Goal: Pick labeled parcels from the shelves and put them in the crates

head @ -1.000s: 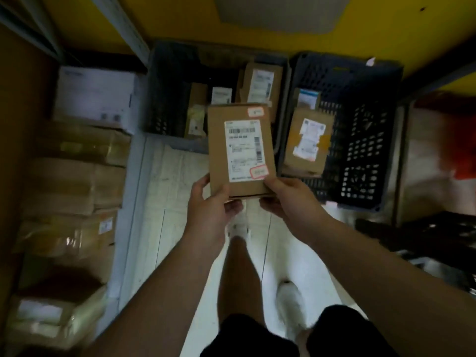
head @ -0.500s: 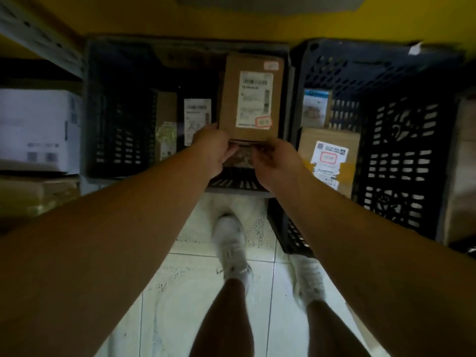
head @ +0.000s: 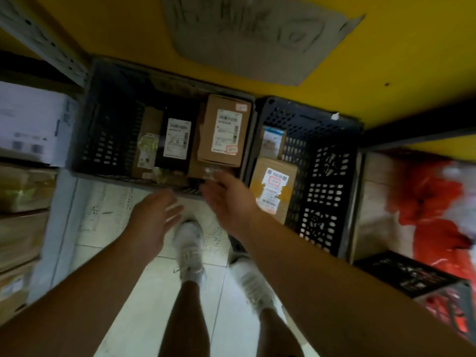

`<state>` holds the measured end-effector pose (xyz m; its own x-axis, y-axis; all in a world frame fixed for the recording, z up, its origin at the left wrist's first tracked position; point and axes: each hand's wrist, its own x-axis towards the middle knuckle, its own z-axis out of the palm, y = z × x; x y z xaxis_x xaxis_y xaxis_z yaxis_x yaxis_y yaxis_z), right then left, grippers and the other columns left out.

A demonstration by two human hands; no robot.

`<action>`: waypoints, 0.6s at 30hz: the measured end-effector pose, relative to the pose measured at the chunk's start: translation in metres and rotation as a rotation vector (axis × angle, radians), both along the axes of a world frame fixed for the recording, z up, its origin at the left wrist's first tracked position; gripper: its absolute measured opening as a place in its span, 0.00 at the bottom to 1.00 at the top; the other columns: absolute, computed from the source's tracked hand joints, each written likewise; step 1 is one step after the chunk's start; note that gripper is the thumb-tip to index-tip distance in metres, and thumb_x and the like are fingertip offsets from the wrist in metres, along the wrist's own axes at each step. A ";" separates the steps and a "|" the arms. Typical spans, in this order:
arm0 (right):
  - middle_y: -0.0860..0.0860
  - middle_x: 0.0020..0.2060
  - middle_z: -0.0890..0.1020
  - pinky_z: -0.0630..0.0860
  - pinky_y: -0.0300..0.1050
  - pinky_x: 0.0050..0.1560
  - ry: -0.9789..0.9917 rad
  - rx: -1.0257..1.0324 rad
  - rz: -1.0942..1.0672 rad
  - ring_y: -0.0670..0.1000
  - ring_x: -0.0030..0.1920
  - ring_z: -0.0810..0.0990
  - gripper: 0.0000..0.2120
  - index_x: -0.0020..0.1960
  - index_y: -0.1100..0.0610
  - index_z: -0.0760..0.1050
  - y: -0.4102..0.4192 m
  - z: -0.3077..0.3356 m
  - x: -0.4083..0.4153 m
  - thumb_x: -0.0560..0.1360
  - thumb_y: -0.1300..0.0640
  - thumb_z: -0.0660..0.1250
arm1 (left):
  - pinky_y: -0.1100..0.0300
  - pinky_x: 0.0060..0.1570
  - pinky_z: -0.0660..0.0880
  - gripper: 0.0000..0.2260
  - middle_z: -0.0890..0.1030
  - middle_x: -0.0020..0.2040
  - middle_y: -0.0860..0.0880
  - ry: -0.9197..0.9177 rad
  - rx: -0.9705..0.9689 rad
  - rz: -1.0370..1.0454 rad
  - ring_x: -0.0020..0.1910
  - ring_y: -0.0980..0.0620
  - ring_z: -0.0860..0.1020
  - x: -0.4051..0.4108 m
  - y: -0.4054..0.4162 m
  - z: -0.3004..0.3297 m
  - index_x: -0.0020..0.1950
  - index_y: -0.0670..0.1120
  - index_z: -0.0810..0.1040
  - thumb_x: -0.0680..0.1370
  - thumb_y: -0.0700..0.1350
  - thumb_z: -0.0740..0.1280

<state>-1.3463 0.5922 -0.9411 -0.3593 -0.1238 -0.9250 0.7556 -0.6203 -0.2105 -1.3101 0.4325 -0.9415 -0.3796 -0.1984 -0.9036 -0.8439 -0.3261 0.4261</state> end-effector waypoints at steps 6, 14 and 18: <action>0.57 0.53 0.84 0.83 0.46 0.54 -0.016 0.012 0.404 0.58 0.53 0.84 0.14 0.69 0.59 0.75 -0.036 0.033 0.066 0.86 0.57 0.61 | 0.53 0.51 0.77 0.10 0.83 0.52 0.41 -0.034 -0.007 0.427 0.48 0.44 0.82 0.138 -0.027 0.063 0.63 0.40 0.80 0.87 0.38 0.60; 0.65 0.63 0.83 0.87 0.49 0.49 -0.012 -0.075 0.724 0.57 0.52 0.90 0.12 0.60 0.57 0.84 -0.051 0.101 0.222 0.79 0.54 0.73 | 0.53 0.50 0.78 0.13 0.85 0.56 0.39 -0.132 -0.029 0.894 0.53 0.40 0.83 0.367 -0.039 0.167 0.60 0.40 0.82 0.77 0.43 0.73; 0.66 0.67 0.81 0.86 0.51 0.51 -0.030 -0.042 0.838 0.63 0.60 0.85 0.11 0.62 0.60 0.81 -0.095 0.107 0.309 0.85 0.58 0.64 | 0.51 0.54 0.79 0.10 0.86 0.62 0.40 -0.097 -0.044 1.066 0.59 0.40 0.83 0.483 -0.066 0.166 0.63 0.41 0.82 0.86 0.42 0.64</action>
